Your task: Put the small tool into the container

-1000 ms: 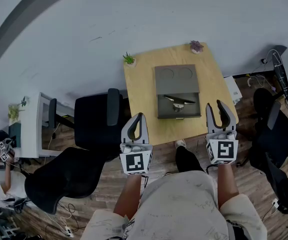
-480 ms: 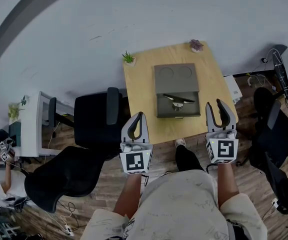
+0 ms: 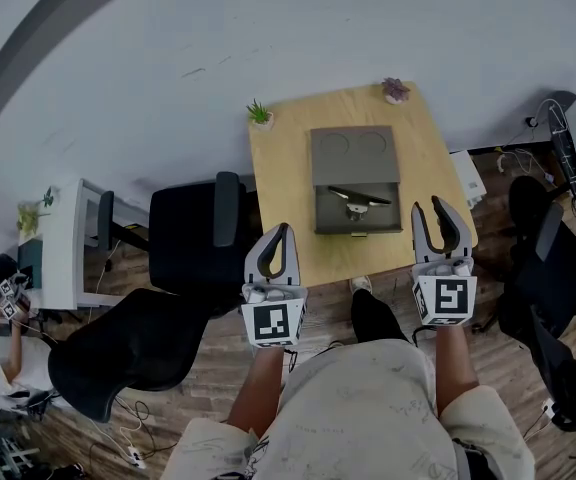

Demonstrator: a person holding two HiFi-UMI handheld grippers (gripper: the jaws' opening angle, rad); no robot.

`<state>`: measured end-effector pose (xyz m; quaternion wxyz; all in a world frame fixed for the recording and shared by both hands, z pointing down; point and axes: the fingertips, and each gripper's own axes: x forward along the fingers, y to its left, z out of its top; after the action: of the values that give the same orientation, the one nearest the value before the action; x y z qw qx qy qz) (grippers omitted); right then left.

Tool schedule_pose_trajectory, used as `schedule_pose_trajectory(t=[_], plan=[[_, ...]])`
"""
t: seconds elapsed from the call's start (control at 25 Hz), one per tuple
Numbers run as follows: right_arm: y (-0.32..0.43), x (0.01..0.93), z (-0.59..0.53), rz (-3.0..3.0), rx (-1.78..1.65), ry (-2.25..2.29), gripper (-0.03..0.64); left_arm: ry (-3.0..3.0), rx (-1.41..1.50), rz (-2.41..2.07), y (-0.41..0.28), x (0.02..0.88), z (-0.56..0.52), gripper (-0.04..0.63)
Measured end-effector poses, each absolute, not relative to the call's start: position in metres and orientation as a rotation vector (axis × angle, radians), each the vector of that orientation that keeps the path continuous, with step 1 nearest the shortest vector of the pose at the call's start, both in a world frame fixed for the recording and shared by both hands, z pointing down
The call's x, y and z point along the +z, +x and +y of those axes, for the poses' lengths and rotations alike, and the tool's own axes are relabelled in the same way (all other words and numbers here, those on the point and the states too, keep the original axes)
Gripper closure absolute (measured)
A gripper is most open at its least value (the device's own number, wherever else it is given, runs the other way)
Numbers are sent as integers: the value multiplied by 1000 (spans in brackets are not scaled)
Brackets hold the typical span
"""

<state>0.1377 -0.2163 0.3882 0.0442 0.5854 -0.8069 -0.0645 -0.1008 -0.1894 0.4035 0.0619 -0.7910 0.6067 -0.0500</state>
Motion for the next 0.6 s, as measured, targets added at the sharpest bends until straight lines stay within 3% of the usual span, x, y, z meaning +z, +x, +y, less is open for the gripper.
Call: schedule_pose_trajectory(t=[0.6], plan=[[131,392,-217,-2471,-204,1753,561,-2397,-174,1851,-101,407,-190,589]])
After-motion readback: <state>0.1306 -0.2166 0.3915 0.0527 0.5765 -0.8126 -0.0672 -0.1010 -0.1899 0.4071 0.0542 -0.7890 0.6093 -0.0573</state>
